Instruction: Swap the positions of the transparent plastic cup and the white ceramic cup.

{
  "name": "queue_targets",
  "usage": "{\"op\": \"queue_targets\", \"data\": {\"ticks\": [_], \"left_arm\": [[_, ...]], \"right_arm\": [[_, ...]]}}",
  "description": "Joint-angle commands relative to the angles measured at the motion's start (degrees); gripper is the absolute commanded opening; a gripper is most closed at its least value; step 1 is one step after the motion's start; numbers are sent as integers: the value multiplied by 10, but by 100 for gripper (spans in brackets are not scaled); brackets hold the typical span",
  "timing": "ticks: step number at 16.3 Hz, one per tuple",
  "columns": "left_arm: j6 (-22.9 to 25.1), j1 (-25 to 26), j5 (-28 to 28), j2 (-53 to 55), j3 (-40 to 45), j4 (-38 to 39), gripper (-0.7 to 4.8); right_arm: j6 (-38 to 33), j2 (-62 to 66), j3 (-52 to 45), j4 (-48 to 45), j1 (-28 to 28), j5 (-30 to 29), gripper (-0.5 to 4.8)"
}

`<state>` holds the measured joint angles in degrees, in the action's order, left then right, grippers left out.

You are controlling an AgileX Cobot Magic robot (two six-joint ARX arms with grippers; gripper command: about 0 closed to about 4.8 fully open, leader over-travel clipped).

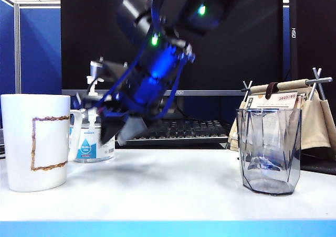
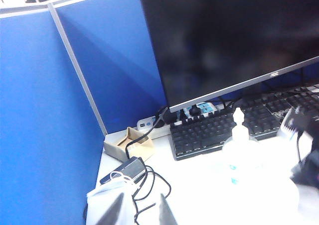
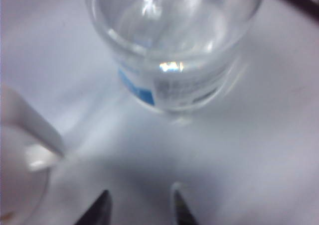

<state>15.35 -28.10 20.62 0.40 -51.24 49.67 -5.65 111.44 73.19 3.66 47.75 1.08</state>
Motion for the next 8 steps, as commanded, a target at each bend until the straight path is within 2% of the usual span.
{"op": "queue_targets", "data": {"ticks": [1, 2, 4, 6, 8], "left_arm": [[-24, 0, 1, -1, -2, -5, 84], [-33, 0, 0, -1, -2, -5, 84], [-64, 0, -30, -1, -2, -5, 84], [-85, 0, -68, -1, -2, -5, 84], [-85, 0, -90, -1, -2, -30, 84]], "right_arm": [[18, -59, 5, -7, 1, 2, 32], [31, -83, 4, -2, 1, 2, 3], [45, -156, 4, 23, 1, -15, -1], [47, -269, 2, 47, 1, -69, 0], [50, -389, 2, 72, 3, -94, -1]]}}
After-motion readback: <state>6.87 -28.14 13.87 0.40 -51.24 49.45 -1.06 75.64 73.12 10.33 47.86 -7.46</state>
